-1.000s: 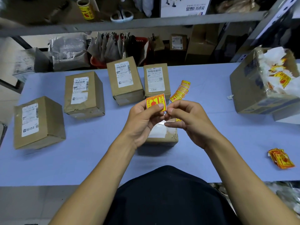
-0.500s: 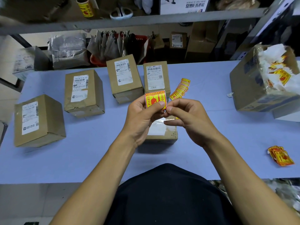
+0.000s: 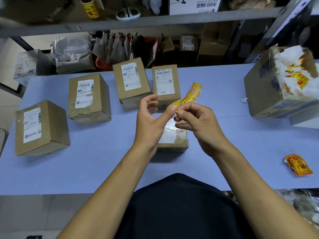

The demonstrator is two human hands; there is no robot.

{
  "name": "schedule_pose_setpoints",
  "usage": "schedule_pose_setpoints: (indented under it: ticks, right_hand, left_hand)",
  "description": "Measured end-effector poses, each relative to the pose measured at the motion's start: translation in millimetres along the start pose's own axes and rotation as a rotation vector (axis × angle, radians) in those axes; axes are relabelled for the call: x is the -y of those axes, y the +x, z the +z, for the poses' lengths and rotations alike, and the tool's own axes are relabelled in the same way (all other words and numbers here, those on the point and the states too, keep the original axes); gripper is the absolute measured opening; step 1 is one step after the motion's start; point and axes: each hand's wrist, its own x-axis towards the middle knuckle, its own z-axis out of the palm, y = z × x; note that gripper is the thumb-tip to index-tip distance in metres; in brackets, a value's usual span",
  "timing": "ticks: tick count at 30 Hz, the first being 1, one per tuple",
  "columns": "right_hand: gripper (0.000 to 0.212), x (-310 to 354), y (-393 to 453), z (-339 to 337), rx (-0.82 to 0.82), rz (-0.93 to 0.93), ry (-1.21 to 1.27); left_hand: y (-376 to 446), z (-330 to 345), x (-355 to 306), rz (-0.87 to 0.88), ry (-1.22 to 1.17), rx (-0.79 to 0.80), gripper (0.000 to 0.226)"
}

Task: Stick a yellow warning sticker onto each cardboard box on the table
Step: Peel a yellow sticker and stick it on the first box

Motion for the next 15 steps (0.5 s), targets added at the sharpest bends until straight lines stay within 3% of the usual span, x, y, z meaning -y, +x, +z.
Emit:
schedule_pose_setpoints:
  ticks: [4, 15]
  right_hand:
    - [0.016, -0.9, -1.2, 1.5, 0.014, -0.003, 0.000]
    - [0.011, 2.5, -2.6, 1.7, -0.012, -0.046, 0.021]
  left_hand:
    - [-1.3, -2.8, -3.1, 0.188, 0.050, 0.146, 0.010]
    - [-0.9, -8.7, -6.2, 0.288, 0.019, 0.260, 0.027]
